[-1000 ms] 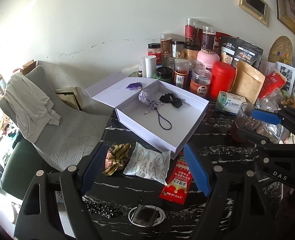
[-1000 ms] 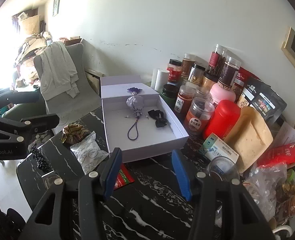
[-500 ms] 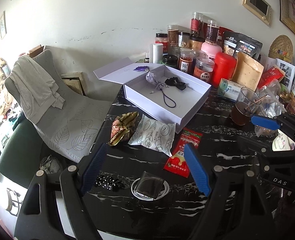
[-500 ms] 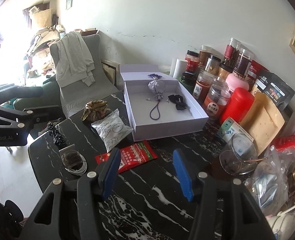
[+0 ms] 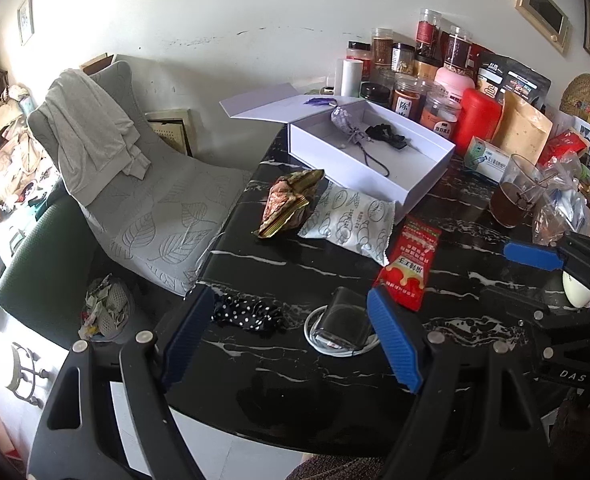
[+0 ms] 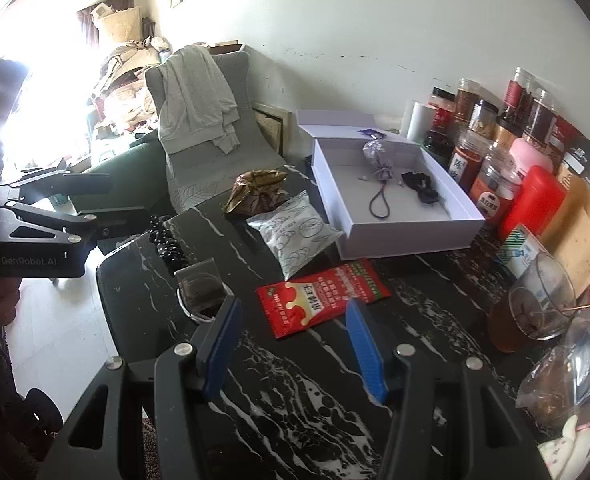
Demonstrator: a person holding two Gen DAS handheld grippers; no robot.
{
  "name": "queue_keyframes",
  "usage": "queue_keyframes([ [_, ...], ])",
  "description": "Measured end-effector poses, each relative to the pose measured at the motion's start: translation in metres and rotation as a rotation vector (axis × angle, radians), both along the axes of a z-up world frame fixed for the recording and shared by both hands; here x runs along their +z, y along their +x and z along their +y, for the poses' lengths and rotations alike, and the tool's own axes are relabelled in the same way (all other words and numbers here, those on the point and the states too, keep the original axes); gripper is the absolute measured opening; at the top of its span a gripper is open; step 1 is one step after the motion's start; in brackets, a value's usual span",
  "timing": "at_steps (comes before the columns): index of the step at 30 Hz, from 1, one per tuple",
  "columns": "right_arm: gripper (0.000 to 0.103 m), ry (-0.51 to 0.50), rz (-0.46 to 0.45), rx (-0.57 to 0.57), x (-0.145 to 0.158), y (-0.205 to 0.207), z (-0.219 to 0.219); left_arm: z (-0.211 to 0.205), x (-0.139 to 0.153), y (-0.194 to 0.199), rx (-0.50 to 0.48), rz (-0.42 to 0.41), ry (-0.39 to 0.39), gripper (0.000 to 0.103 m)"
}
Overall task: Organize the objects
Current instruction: 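Grasp the polka-dot scrunchie with the left gripper while the right gripper grasps the black wallet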
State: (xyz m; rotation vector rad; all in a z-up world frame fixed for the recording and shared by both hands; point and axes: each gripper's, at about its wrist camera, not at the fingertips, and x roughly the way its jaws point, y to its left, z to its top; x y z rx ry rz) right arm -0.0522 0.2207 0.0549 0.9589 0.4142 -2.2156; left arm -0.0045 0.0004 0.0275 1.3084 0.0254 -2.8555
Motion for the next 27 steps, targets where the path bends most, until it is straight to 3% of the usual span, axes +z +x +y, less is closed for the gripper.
queue_keyframes([
  [17, 0.055, 0.027, -0.113, 0.176, -0.046, -0.006, -0.067, -0.059, -0.056, -0.003, 0.039, -0.053, 0.033, 0.079],
  [21, 0.063, 0.029, -0.135, 0.202, -0.054, -0.01, -0.078, -0.067, -0.064, -0.007, 0.041, -0.059, 0.046, 0.082],
  [27, 0.064, 0.057, -0.167, 0.217, -0.071, -0.019, -0.091, -0.072, -0.079, -0.023, 0.023, -0.086, 0.062, 0.086],
])
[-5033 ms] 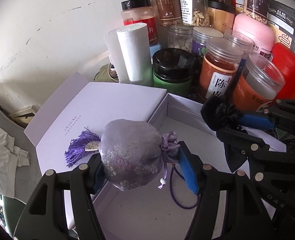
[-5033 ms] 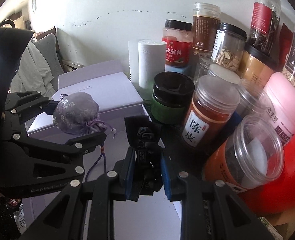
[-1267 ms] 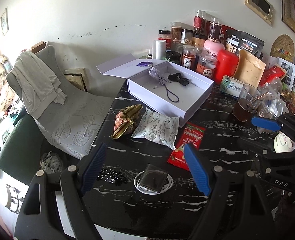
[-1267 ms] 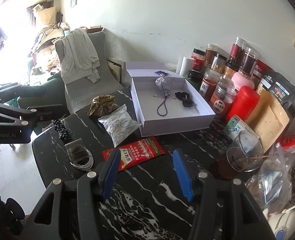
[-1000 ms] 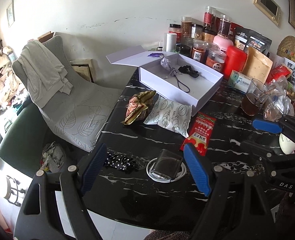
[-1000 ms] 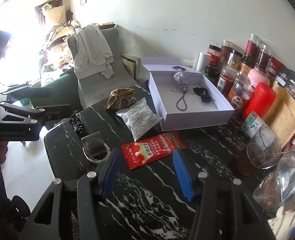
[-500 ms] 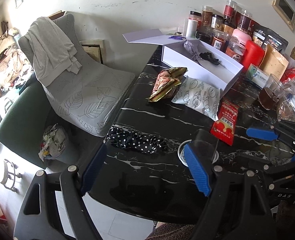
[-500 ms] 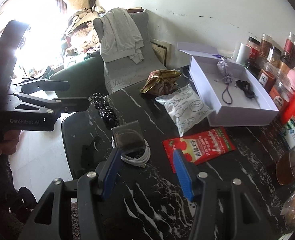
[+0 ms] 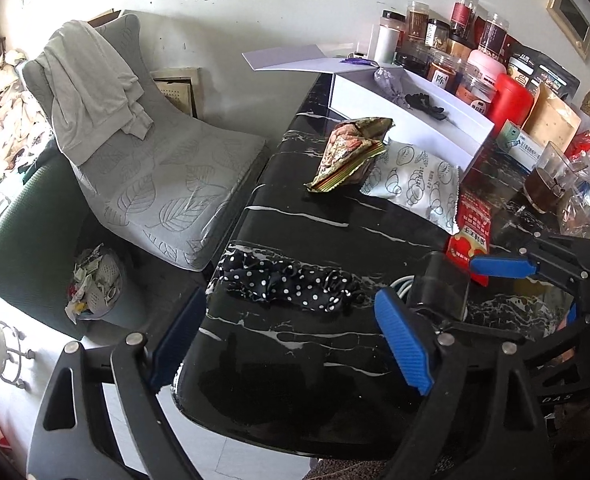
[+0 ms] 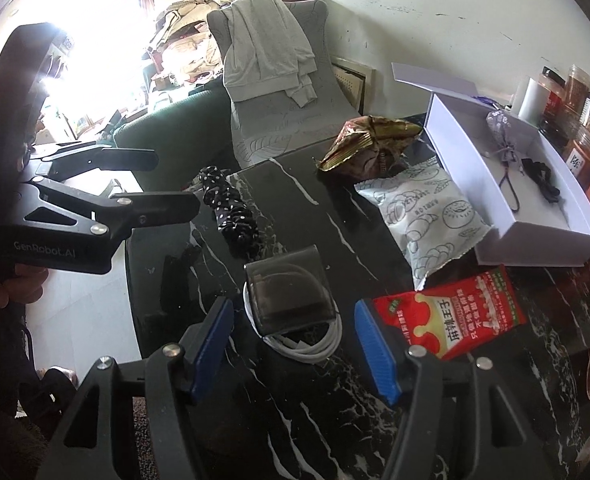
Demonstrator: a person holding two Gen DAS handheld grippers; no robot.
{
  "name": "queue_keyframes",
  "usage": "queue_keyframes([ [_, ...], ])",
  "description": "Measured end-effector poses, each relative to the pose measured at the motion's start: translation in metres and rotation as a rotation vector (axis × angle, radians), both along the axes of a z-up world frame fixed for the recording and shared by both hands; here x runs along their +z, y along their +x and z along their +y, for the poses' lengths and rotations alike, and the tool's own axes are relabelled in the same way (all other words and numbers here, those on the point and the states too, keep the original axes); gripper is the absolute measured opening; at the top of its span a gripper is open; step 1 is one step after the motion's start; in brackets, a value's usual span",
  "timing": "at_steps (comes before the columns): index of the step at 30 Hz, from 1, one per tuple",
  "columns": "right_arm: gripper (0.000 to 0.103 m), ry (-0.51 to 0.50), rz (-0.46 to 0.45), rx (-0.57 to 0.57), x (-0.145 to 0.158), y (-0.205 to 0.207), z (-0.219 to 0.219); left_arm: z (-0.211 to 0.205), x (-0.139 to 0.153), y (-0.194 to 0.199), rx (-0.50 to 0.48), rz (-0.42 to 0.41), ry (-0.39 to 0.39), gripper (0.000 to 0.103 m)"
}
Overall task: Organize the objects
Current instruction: 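Grasp the polka-dot scrunchie with the left gripper while the right gripper grasps the black wallet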
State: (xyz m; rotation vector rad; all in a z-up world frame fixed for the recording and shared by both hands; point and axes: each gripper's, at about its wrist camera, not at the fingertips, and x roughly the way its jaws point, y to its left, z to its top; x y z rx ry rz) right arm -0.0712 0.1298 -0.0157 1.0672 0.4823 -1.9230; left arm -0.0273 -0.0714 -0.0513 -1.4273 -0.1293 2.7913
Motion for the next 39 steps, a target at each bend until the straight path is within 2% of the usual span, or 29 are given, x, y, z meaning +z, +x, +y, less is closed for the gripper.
queue_keyframes([
  [4, 0.064, 0.012, -0.022, 0.001, -0.01, -0.01, -0.004, 0.0, -0.012, -0.012, -0.007, -0.022, 0.018, 0.086],
  [10, 0.064, 0.013, -0.069, 0.005, -0.021, -0.021, -0.009, 0.004, -0.023, -0.026, -0.042, -0.01, 0.044, 0.087],
  [17, 0.063, -0.02, -0.064, 0.023, -0.02, -0.02, -0.006, 0.013, -0.036, -0.037, -0.091, -0.014, 0.027, 0.09],
  [19, 0.054, -0.023, -0.062, 0.035, -0.019, -0.018, -0.006, 0.015, -0.04, -0.04, -0.106, -0.017, 0.023, 0.091],
  [21, 0.049, -0.016, -0.058, 0.045, -0.019, -0.017, -0.007, 0.018, -0.045, -0.041, -0.124, -0.019, 0.022, 0.091],
  [29, 0.046, -0.004, -0.043, 0.03, -0.017, -0.014, 0.002, 0.037, -0.056, -0.04, -0.189, -0.017, -0.097, 0.091],
  [34, 0.046, 0.001, -0.031, 0.006, -0.013, -0.015, 0.008, 0.038, -0.062, -0.034, -0.197, 0.01, -0.05, 0.091],
  [37, 0.045, -0.01, -0.026, 0.003, -0.01, -0.014, 0.011, 0.033, -0.063, -0.028, -0.19, 0.034, -0.016, 0.085],
  [39, 0.045, -0.02, -0.022, 0.003, -0.008, -0.013, 0.014, 0.031, -0.064, -0.026, -0.177, 0.046, -0.029, 0.069],
])
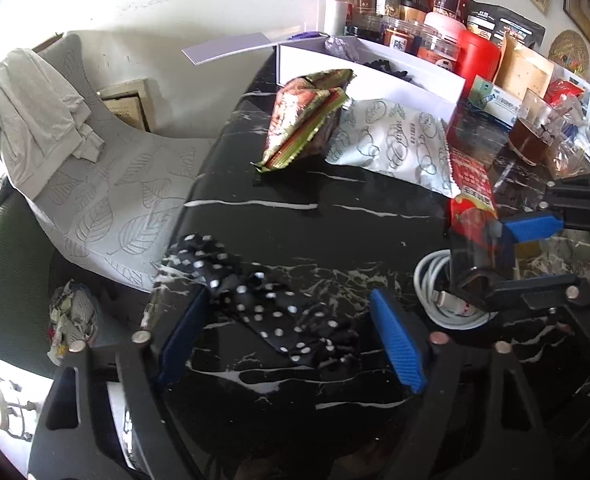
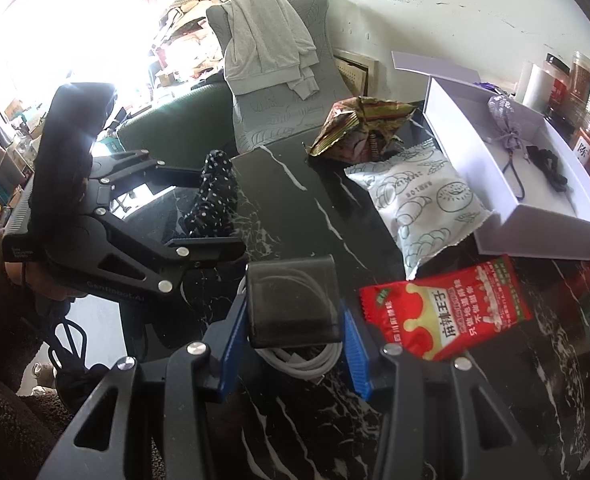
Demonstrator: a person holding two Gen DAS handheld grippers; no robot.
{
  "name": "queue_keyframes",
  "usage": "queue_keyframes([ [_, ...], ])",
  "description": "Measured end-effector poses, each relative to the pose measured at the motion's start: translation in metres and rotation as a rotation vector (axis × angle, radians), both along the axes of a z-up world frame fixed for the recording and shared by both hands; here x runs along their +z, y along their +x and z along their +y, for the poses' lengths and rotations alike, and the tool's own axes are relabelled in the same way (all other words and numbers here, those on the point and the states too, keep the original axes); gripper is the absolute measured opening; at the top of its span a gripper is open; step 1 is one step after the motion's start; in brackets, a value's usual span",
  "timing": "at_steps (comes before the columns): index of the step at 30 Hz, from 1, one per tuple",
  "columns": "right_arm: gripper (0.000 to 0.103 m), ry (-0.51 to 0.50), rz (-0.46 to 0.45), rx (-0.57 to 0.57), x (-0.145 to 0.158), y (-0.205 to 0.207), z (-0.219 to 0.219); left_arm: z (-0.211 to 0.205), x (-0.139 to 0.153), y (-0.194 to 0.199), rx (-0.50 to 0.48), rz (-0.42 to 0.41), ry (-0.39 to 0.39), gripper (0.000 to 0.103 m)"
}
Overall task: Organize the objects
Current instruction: 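Grasp the polka-dot scrunchie with the left gripper while the right gripper grasps the black wallet, then lift the scrunchie in the left gripper while the right gripper lifts the wallet toward the box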
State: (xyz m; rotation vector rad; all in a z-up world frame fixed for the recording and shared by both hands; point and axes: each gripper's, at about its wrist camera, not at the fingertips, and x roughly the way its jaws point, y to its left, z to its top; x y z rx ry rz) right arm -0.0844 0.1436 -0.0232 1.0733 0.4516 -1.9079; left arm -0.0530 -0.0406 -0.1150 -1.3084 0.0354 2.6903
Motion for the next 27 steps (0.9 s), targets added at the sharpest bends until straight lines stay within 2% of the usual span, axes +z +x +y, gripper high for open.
queue_keyframes([
  [4, 0.045, -0.003, 0.001, -0.006, 0.0, 0.002, 0.003, 0.0, 0.002, 0.003, -0.012, 0.01, -0.011, 0.048],
  [8, 0.045, 0.004, -0.002, -0.01, -0.003, 0.002, 0.002, 0.007, 0.006, 0.01, -0.094, -0.007, 0.024, 0.026],
  [11, 0.045, 0.011, -0.006, -0.015, -0.008, 0.005, 0.0, 0.016, 0.006, 0.016, -0.132, -0.008, 0.011, 0.025],
  [15, 0.045, 0.001, 0.011, -0.033, -0.013, 0.006, -0.001, 0.022, 0.006, 0.019, -0.105, 0.011, -0.006, 0.026],
  [19, 0.044, -0.059, -0.013, -0.07, -0.013, 0.001, 0.004, 0.025, 0.005, 0.02, -0.083, 0.024, -0.01, 0.026],
  [20, 0.043, -0.081, -0.016, -0.076, -0.011, 0.0, 0.007, 0.026, 0.005, 0.019, -0.084, 0.023, -0.008, 0.023],
  [21, 0.043, -0.102, -0.015, -0.078, -0.009, 0.001, 0.009, 0.026, 0.006, 0.019, -0.087, 0.021, -0.006, 0.016],
  [27, 0.043, -0.138, 0.008, -0.085, 0.003, 0.005, 0.015, 0.028, 0.007, 0.016, -0.087, 0.001, -0.007, 0.015],
])
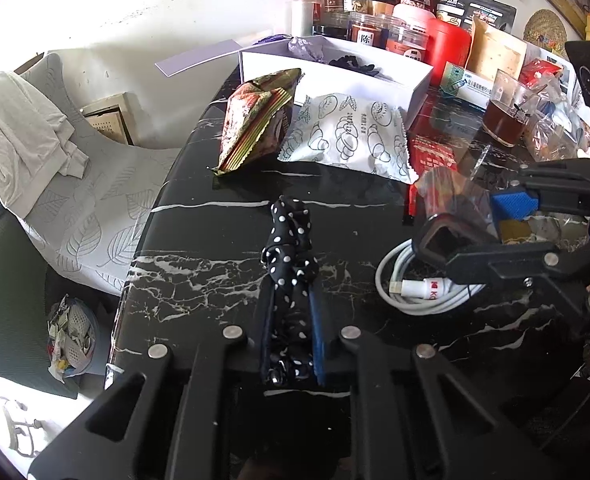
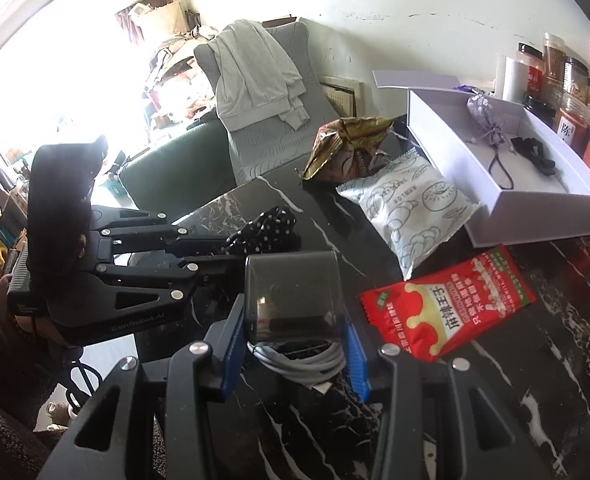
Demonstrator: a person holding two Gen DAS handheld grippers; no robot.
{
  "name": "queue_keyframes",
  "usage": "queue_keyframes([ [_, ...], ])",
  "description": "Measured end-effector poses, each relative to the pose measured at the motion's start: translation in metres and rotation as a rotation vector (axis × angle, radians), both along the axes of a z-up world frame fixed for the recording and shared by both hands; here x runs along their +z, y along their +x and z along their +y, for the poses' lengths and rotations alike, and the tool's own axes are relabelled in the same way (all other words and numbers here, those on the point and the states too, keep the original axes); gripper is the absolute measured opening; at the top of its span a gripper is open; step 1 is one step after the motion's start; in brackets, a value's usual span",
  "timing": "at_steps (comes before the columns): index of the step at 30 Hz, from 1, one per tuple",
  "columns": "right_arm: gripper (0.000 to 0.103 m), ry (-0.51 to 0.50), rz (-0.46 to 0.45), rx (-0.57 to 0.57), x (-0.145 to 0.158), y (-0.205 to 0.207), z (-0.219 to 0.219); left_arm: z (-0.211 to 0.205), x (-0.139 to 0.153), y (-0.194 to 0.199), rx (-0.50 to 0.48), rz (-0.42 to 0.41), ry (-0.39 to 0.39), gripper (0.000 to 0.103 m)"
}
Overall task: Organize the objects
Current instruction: 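Lift the scrunchie in the left gripper while the right gripper lifts the wallet toward the box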
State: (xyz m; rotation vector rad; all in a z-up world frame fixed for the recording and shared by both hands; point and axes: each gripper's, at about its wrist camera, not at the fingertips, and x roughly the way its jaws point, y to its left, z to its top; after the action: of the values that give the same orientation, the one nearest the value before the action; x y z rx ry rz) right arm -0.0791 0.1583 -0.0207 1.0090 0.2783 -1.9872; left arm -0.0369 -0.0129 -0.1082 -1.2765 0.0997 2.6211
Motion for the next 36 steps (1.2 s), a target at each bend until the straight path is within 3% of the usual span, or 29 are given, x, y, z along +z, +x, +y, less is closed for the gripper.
queue_keyframes([
  [9, 0.043, -0.099, -0.019, 0.02, 0.009, 0.005, 0.006, 0.0, 0.011, 0.014, 0.017, -0.005, 0.016, 0.014],
  [19, 0.043, -0.08, 0.003, 0.011, 0.018, 0.014, 0.014, 0.007, 0.039, 0.031, 0.016, 0.028, -0.001, 0.014],
  [36, 0.043, -0.048, 0.08, -0.126, 0.048, 0.032, 0.082, 0.086, 0.079, 0.034, -0.12, 0.068, -0.006, 0.014],
])
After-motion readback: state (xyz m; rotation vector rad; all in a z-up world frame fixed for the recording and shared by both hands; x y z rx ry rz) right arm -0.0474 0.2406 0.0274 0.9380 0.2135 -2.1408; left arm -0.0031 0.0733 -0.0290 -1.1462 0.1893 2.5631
